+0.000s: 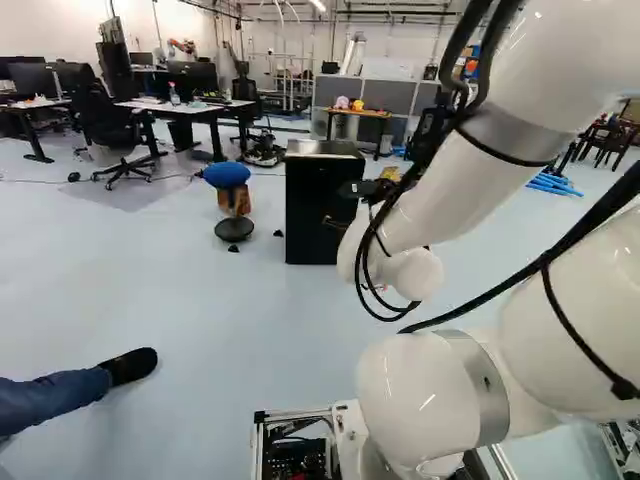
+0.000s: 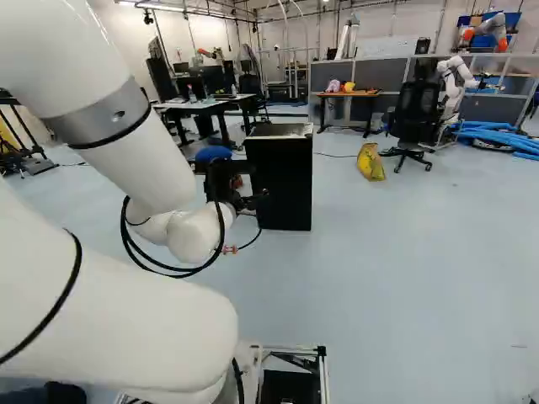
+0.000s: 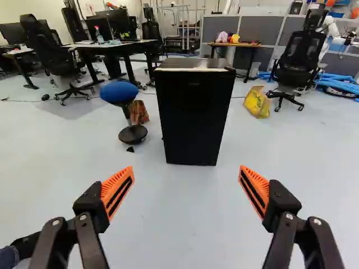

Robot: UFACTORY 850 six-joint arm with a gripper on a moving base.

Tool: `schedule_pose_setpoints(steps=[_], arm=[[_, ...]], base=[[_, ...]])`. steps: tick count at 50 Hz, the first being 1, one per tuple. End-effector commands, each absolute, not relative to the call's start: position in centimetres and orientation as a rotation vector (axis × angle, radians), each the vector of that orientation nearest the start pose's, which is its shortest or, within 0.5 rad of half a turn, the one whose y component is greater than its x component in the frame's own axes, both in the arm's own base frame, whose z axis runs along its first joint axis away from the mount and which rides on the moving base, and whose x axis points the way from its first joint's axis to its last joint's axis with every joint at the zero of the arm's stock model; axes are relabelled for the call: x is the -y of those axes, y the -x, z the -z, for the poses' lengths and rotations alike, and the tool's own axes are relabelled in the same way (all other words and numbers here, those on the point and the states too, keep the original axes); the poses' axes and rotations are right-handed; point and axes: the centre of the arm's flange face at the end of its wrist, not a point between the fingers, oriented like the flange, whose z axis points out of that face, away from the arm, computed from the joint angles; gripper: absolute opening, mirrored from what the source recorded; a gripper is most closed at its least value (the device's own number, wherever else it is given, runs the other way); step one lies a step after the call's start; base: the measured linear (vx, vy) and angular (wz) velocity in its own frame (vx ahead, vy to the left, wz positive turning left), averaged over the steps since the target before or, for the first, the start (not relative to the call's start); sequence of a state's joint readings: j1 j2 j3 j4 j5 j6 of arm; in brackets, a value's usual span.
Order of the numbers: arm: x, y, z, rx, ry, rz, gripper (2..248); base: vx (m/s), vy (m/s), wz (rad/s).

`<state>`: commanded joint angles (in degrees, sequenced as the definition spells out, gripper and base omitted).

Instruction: Grab a drink from the fridge

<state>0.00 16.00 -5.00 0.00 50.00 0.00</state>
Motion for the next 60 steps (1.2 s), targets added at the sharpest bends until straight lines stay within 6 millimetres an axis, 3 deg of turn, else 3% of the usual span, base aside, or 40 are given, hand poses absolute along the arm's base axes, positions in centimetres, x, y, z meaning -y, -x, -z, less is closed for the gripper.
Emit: schedule_pose_setpoints(steps=[60], arm=[[0.00, -27.03, -36.56, 0.000, 2.558, 1.824, 247]], base=[[0.149, 0.061, -0.019]])
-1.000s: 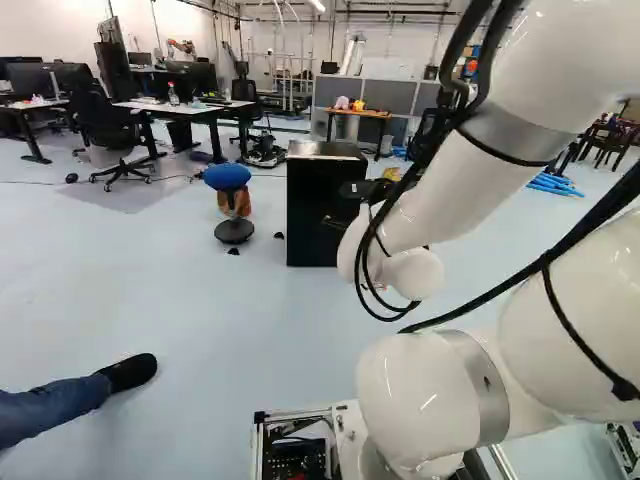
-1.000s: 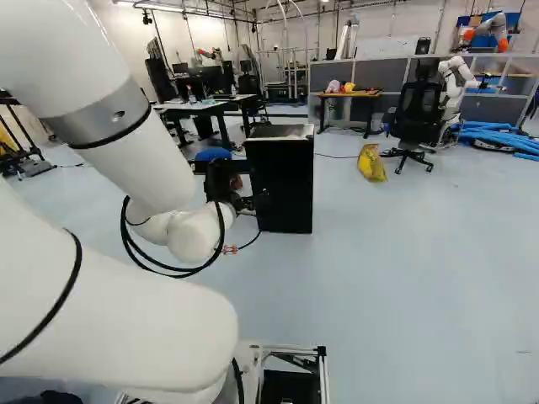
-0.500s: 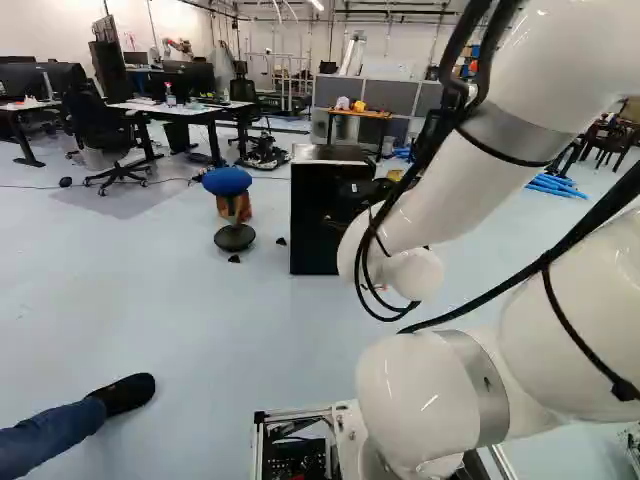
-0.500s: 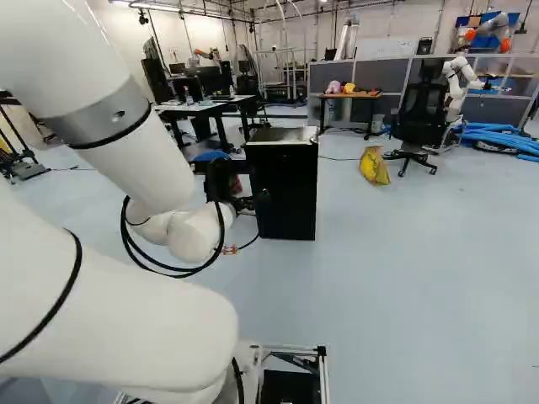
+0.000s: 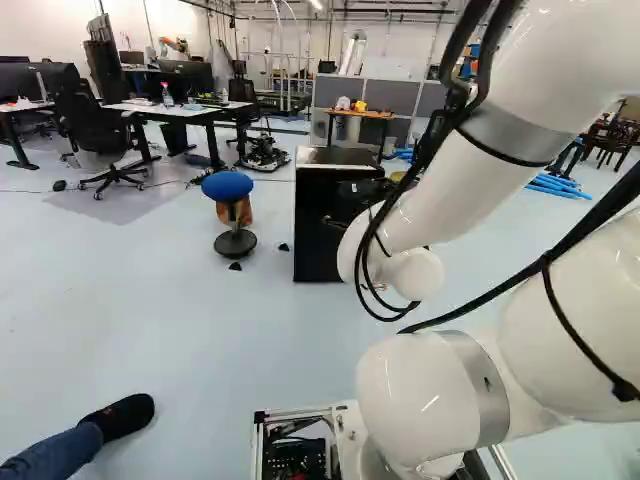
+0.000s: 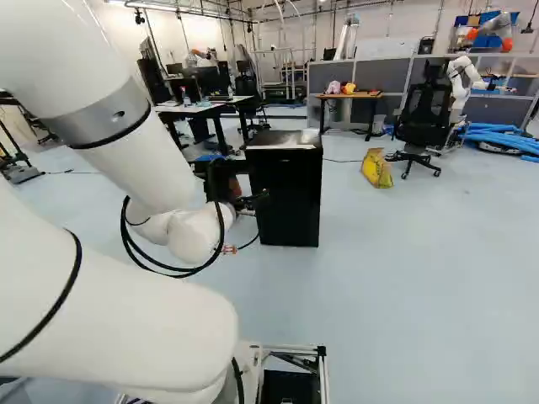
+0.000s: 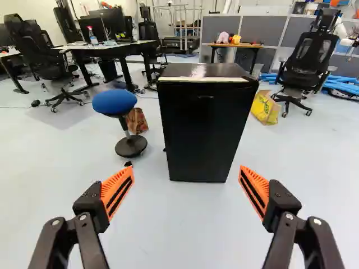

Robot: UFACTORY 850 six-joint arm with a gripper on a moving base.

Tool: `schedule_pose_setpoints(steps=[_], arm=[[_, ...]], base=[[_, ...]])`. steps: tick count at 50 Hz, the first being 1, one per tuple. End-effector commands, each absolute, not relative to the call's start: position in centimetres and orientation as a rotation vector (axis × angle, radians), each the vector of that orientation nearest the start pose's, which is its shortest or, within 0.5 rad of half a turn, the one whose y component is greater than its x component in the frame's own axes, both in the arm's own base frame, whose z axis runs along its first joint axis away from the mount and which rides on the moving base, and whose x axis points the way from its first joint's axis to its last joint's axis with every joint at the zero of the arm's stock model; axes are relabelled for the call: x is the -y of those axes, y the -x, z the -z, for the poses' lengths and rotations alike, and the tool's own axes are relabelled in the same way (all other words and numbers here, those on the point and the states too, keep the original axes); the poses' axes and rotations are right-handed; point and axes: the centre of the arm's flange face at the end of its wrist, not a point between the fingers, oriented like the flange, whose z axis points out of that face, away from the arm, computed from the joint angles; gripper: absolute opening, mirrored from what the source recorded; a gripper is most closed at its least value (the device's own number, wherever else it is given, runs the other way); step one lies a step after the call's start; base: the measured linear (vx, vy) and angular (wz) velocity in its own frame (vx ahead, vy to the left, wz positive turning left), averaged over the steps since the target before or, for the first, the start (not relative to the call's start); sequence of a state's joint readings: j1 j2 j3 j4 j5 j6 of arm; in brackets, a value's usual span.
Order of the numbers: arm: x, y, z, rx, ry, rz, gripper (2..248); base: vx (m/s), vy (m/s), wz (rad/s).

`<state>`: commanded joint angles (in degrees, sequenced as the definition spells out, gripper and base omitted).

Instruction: Grab a drink from the fridge

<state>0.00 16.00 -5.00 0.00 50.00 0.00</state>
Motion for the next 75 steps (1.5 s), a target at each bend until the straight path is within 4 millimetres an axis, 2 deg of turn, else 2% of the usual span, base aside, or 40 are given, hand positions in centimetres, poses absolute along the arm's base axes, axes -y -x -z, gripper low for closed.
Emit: schedule_pose_setpoints(steps=[63, 75], arm=[[0.00, -27.03, -36.56, 0.000, 2.558, 1.824, 247], [0.00, -27.03, -36.56, 0.000, 2.558, 1.824, 247]], base=[[0.143, 0.078, -0.021], [0.155, 0.053, -0.242]])
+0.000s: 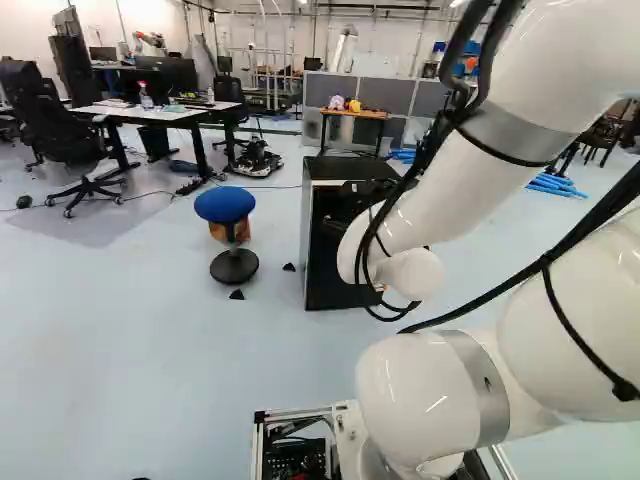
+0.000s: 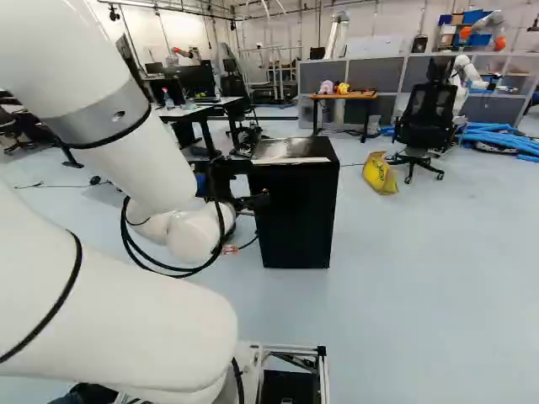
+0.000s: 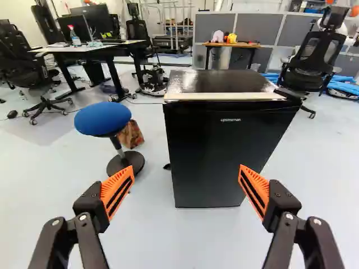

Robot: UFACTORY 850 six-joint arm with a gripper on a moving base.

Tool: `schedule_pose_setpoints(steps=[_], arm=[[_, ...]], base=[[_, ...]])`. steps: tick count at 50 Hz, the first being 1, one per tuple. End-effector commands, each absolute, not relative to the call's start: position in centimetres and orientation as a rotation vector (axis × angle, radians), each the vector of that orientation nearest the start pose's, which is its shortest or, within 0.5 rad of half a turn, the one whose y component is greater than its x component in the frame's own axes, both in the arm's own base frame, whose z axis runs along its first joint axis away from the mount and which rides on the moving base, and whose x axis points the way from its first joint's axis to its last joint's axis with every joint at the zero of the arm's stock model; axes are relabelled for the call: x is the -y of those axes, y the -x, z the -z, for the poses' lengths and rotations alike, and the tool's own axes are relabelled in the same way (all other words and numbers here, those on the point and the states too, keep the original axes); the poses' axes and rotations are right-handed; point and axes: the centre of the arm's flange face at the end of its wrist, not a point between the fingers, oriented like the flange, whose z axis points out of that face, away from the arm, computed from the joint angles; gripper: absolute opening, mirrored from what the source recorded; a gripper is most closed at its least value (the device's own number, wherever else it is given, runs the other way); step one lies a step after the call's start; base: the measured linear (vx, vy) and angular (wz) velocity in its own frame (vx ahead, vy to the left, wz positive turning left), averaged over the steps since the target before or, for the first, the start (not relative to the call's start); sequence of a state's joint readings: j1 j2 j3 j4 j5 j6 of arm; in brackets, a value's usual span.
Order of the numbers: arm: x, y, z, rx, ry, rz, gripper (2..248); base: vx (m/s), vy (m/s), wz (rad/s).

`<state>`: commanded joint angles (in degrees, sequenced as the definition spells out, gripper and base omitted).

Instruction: Grab a drink from the fridge

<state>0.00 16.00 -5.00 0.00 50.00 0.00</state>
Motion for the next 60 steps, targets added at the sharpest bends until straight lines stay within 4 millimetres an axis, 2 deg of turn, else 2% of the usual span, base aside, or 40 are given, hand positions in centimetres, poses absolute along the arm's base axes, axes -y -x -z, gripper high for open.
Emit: schedule_pose_setpoints(steps=[10, 60], arm=[[0.00, -27.03, -36.56, 0.000, 2.558, 1.824, 247], [0.00, -27.03, -36.56, 0.000, 2.558, 1.824, 247]], base=[[0.130, 0.045, -0.230], [0.084, 0.075, -0.019]])
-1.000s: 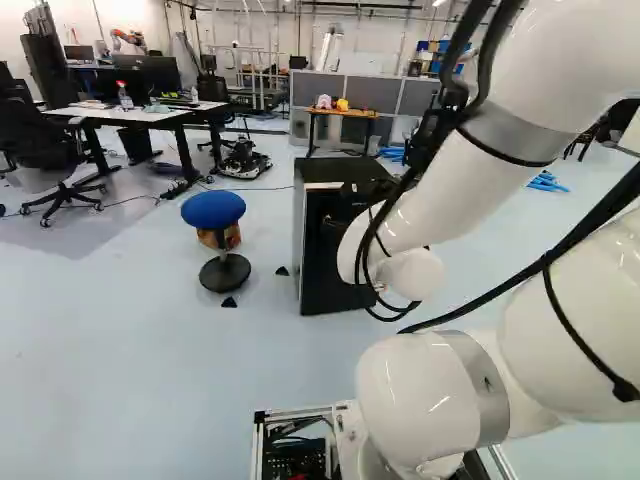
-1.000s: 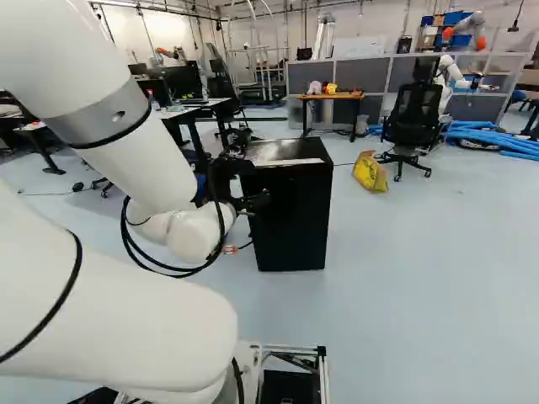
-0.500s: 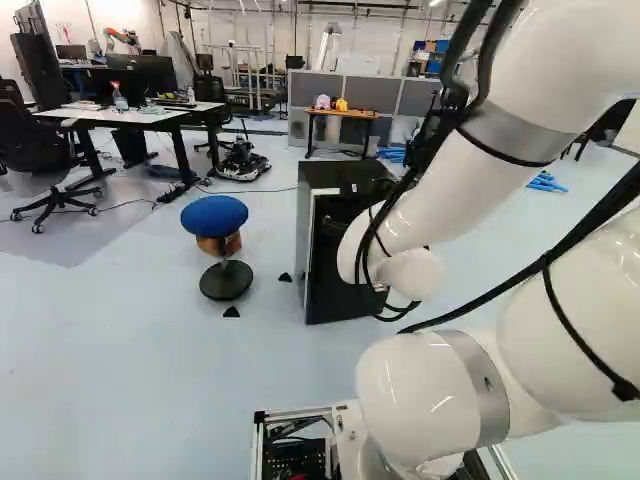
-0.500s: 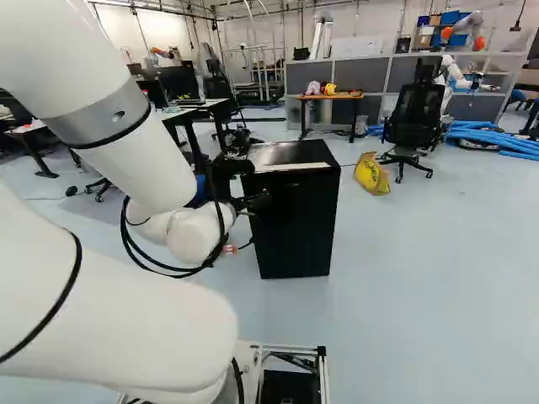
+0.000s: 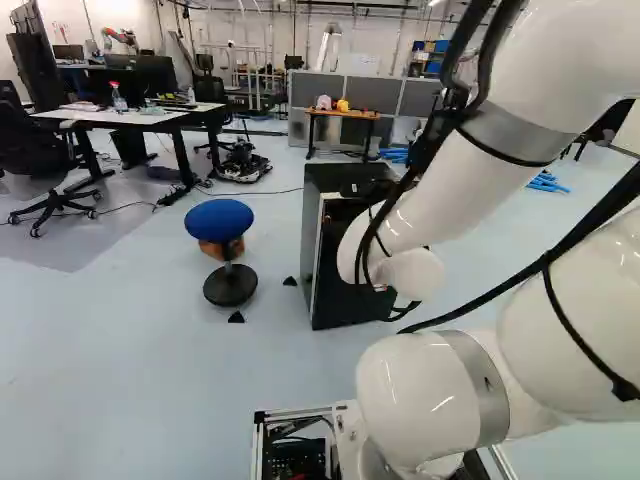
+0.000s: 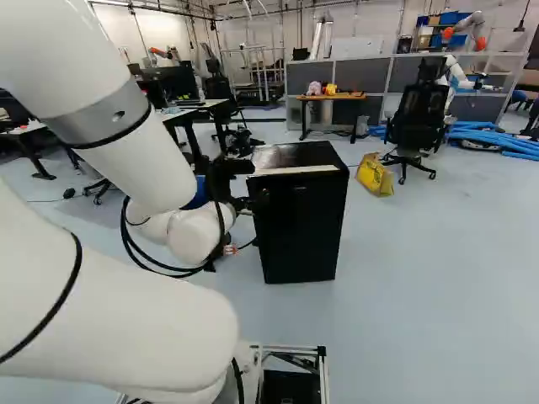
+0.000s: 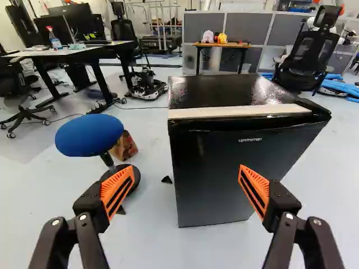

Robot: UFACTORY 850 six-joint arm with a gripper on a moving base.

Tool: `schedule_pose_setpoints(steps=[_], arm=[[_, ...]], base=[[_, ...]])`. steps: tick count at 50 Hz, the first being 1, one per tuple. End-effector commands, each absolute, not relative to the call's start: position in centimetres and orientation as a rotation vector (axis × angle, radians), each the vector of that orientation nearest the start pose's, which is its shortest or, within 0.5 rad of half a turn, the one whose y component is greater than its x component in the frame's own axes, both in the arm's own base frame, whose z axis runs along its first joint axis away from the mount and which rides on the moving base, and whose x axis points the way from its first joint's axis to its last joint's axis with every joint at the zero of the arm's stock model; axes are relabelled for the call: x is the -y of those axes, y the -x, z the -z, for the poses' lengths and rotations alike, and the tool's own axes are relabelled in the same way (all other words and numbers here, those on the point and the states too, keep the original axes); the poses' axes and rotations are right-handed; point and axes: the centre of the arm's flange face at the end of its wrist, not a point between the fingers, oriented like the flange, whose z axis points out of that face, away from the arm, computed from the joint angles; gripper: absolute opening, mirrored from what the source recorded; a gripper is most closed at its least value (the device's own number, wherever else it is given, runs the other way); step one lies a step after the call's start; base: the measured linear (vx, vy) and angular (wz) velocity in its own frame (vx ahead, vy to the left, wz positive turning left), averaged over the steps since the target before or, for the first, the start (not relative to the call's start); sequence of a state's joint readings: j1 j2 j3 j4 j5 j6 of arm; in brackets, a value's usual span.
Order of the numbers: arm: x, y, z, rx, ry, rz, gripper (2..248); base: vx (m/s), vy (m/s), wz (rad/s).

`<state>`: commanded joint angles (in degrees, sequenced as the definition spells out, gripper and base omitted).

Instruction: Grab a drink from the fridge

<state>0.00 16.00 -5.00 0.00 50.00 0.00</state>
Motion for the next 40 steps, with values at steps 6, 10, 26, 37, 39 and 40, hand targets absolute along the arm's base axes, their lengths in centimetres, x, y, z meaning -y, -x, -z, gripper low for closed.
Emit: schedule_pose_setpoints(steps=[6, 10, 26, 37, 39, 40], arm=[[0.00, -27.03, -36.56, 0.000, 2.558, 1.824, 247], [0.00, -27.03, -36.56, 0.000, 2.558, 1.824, 247], [0.00, -27.03, -36.56, 0.000, 2.558, 1.824, 247], [-0.10, -27.45, -36.63, 0.005, 2.558, 1.820, 247], [-0.14, -27.66, -36.66, 0.005, 2.558, 1.819, 247], [-0.16, -27.78, -36.67, 0.004, 2.558, 1.818, 247]], base=[[0.059, 0.076, -0.013], [0.052, 0.076, -0.013], [0.022, 0.031, -0.005], [0.000, 0.000, 0.000], [0.000, 0.000, 0.000], [0.000, 0.000, 0.000]])
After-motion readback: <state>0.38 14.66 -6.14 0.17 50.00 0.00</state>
